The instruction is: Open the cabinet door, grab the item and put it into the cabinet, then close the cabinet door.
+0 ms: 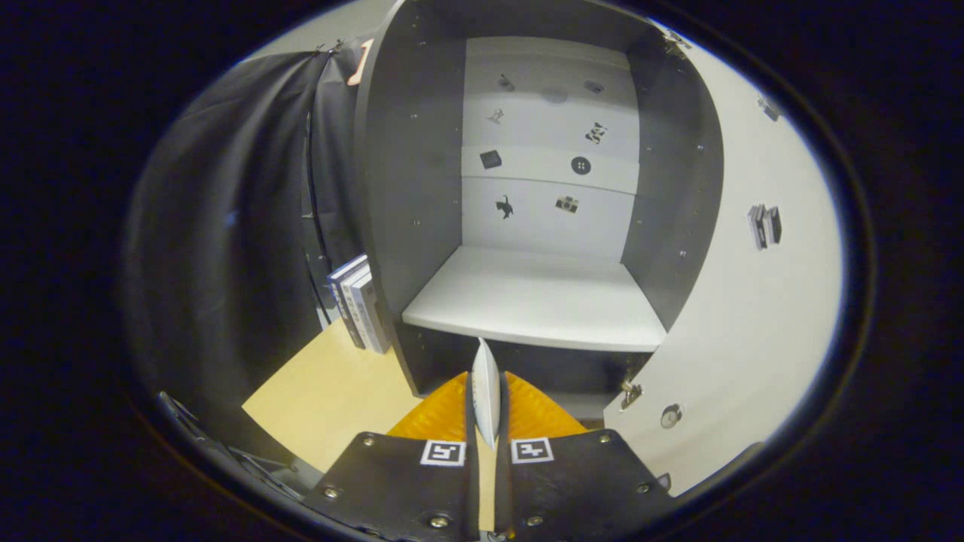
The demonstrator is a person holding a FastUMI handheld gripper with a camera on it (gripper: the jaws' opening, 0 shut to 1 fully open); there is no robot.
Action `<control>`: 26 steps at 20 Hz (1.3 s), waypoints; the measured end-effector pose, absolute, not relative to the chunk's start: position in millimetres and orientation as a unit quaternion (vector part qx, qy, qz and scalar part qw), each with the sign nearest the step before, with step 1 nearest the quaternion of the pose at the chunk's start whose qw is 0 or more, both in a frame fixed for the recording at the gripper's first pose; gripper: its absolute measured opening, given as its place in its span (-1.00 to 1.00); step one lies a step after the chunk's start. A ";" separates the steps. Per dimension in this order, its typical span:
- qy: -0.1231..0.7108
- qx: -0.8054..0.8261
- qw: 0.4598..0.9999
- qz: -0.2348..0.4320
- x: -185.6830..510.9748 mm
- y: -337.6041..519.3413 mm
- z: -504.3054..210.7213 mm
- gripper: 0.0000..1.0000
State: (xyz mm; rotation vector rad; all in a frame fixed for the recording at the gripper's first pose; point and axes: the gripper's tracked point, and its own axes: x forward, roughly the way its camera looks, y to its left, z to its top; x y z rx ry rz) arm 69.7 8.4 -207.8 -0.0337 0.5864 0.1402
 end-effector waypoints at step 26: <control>0.431 0.044 0.899 0.056 224.0 11.5 -236.7 -0.57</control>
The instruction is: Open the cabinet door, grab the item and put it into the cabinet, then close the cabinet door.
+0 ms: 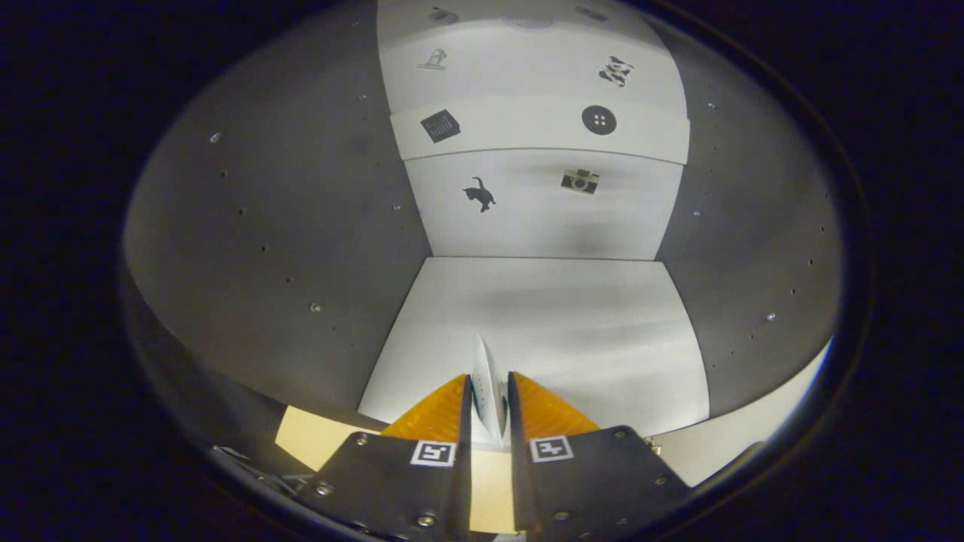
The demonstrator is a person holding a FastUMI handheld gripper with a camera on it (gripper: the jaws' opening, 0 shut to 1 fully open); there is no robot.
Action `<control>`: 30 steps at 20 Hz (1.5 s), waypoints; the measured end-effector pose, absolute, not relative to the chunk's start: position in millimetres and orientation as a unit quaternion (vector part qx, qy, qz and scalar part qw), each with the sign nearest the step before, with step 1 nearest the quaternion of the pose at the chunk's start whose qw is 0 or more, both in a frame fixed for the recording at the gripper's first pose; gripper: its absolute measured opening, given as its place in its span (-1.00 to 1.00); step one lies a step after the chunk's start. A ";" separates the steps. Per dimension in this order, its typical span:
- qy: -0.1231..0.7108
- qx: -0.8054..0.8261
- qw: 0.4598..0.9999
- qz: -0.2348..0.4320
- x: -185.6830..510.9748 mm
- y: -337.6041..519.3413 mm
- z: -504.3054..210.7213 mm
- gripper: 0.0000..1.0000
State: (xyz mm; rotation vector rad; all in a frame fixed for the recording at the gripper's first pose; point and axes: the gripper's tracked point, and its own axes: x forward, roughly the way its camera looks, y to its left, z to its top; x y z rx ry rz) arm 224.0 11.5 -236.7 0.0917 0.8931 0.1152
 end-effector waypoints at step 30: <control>0.232 -0.011 0.971 -0.052 -7.7 -61.8 -75.7 -0.40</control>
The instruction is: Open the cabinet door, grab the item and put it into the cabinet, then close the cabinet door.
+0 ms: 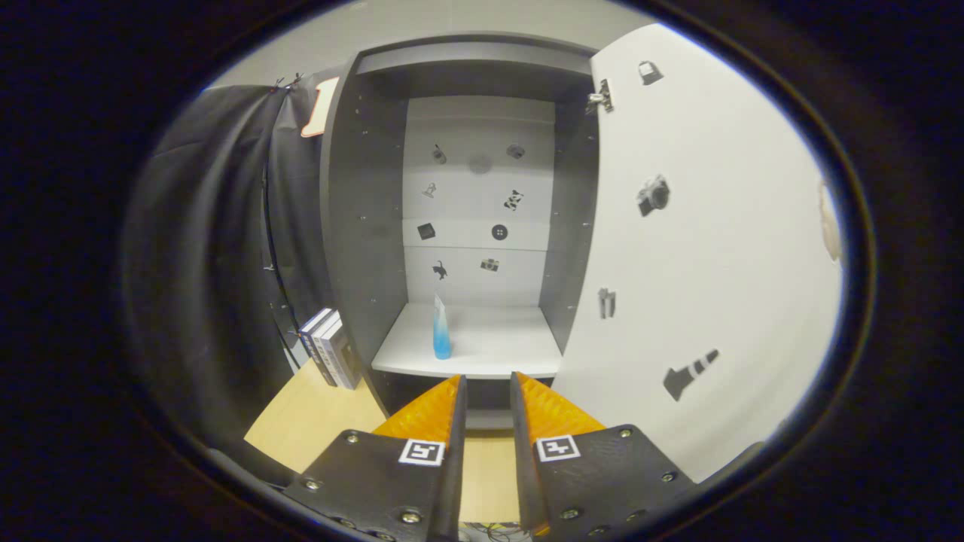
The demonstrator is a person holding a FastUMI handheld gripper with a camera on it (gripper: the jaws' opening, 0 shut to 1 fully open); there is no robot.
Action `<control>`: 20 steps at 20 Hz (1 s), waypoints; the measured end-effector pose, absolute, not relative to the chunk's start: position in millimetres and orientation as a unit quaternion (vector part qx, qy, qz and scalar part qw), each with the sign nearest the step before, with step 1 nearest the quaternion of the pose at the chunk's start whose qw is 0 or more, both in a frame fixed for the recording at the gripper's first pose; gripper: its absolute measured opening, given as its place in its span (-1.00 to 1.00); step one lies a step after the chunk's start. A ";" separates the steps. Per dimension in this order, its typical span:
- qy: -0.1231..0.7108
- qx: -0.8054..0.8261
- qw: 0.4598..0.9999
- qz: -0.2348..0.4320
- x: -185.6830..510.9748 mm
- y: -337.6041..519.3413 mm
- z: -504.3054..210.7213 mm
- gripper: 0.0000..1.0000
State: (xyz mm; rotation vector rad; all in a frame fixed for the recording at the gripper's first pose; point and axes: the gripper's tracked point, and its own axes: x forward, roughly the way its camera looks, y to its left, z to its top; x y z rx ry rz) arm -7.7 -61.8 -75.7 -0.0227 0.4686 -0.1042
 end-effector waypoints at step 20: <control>0.213 0.046 0.944 -0.247 -187.4 -189.7 -67.6 -0.40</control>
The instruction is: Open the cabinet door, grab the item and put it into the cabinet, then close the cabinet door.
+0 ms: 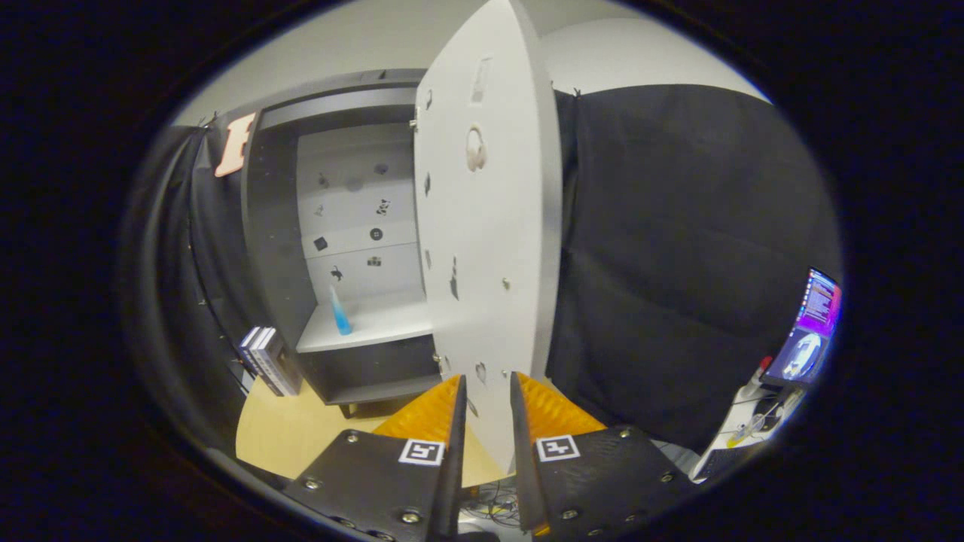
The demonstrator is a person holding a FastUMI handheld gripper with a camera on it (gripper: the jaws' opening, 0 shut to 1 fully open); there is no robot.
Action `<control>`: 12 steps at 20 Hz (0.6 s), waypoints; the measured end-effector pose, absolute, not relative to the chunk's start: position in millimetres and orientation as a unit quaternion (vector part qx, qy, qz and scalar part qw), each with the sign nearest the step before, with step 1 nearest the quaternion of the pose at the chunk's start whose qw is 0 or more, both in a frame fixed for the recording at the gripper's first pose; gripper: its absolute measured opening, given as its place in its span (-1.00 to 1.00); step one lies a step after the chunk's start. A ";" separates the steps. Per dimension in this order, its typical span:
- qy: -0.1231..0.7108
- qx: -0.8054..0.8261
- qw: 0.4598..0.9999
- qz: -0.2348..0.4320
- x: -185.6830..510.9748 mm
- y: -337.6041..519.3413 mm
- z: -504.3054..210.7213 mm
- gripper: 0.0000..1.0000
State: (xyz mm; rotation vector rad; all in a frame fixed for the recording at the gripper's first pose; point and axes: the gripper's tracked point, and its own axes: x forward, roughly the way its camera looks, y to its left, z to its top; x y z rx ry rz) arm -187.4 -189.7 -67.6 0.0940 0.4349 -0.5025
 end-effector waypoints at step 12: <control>0.197 0.058 0.911 -0.357 -204.5 -269.4 -86.6 -0.38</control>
